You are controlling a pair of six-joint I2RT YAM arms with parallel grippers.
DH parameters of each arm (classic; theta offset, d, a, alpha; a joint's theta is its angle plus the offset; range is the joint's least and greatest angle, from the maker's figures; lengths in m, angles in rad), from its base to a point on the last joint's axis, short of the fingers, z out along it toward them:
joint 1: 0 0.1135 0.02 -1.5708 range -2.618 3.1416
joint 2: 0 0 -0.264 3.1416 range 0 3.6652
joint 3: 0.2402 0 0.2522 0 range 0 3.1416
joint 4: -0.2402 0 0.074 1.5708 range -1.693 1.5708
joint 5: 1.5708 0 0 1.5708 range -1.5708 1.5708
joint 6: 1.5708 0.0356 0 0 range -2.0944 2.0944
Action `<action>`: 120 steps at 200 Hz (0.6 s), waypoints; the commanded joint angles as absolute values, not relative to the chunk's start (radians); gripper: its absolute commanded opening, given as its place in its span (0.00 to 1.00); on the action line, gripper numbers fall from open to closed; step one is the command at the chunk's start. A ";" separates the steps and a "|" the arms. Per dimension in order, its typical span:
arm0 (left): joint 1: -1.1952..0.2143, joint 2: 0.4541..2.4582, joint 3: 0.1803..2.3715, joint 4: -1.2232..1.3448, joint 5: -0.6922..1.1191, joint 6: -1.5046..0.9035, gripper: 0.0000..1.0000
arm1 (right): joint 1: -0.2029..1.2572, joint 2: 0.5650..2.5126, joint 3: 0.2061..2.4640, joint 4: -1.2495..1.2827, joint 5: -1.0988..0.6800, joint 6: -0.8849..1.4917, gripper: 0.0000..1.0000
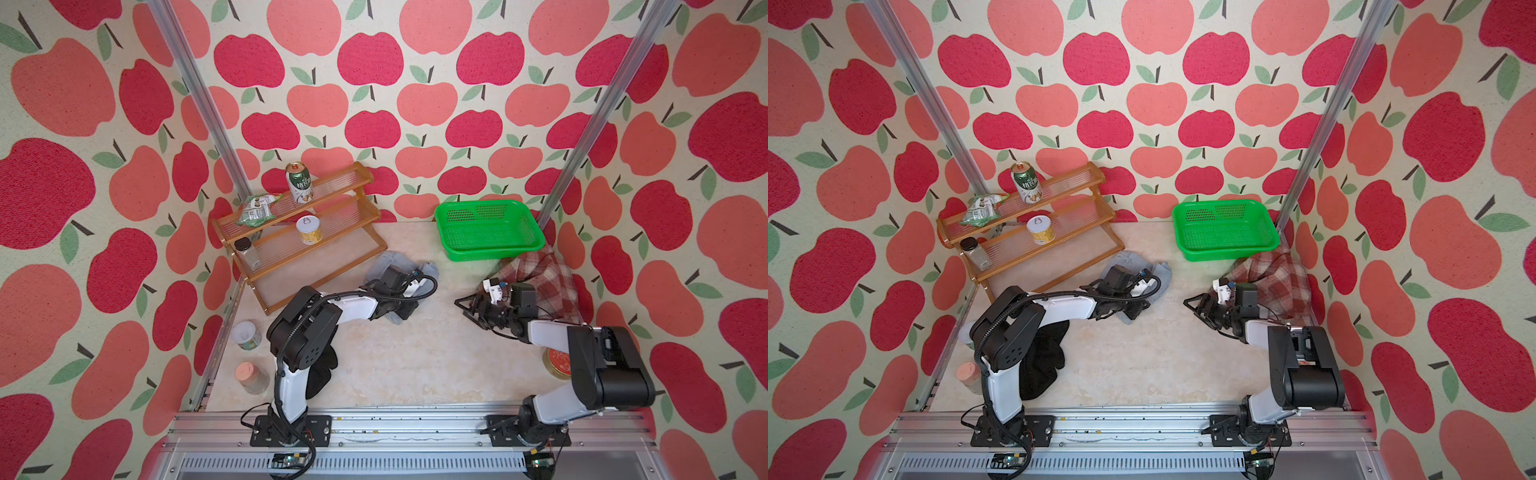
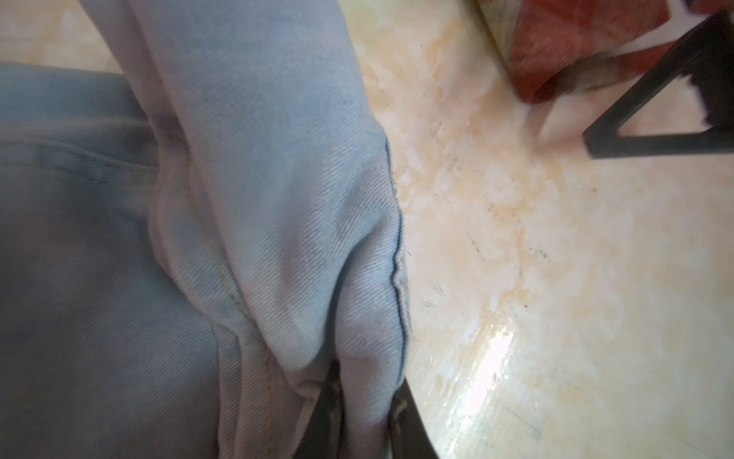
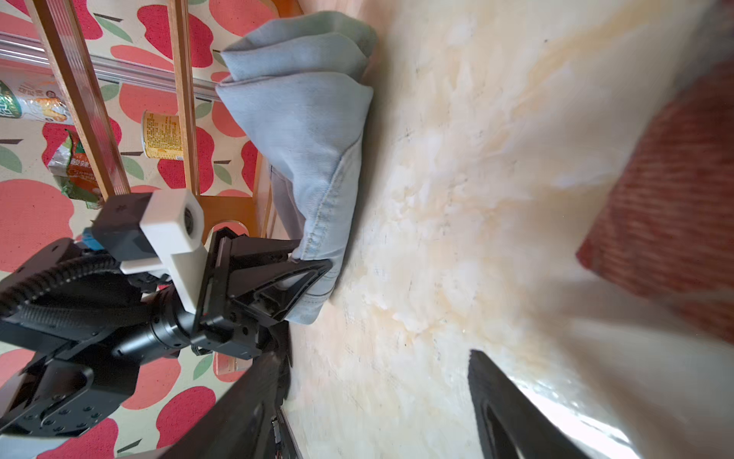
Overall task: Roll up the skirts
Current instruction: Roll the skirt at the center of the board.
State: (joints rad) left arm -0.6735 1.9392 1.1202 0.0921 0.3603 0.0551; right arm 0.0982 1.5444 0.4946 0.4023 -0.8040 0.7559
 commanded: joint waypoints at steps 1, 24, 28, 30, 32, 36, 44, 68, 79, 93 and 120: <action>-0.652 1.899 1.072 0.208 0.672 -0.115 0.01 | 0.114 1.612 0.479 0.638 -0.877 0.842 0.80; -0.622 1.933 1.071 0.306 0.812 -0.193 0.02 | 0.151 1.686 0.498 0.736 -0.871 0.880 0.81; -0.616 1.945 1.071 0.322 0.830 -0.209 0.02 | 0.159 1.696 0.505 0.741 -0.865 0.879 0.81; -0.613 1.951 1.071 0.329 0.838 -0.220 0.02 | 0.163 1.702 0.509 0.741 -0.862 0.877 0.81; -0.609 1.957 1.071 0.341 0.848 -0.231 0.02 | 0.166 1.706 0.513 0.740 -0.860 0.874 0.81; -0.602 1.967 1.067 0.367 0.865 -0.251 0.02 | 0.173 1.718 0.519 0.738 -0.854 0.870 0.82; -0.585 1.993 1.054 0.435 0.902 -0.302 0.02 | 0.185 1.740 0.537 0.742 -0.846 0.867 0.82; -0.549 2.057 1.020 0.660 0.996 -0.451 0.02 | 0.203 1.803 0.568 0.796 -0.844 0.889 0.82; -0.547 2.084 1.036 0.652 1.018 -0.462 0.03 | 0.206 1.825 0.577 0.822 -0.844 0.904 0.82; -0.549 2.117 1.058 0.623 1.030 -0.458 0.03 | 0.210 1.845 0.584 0.845 -0.842 0.914 0.82; -0.546 2.176 1.072 0.648 1.047 -0.493 0.03 | 0.223 1.887 0.602 0.880 -0.841 0.934 0.83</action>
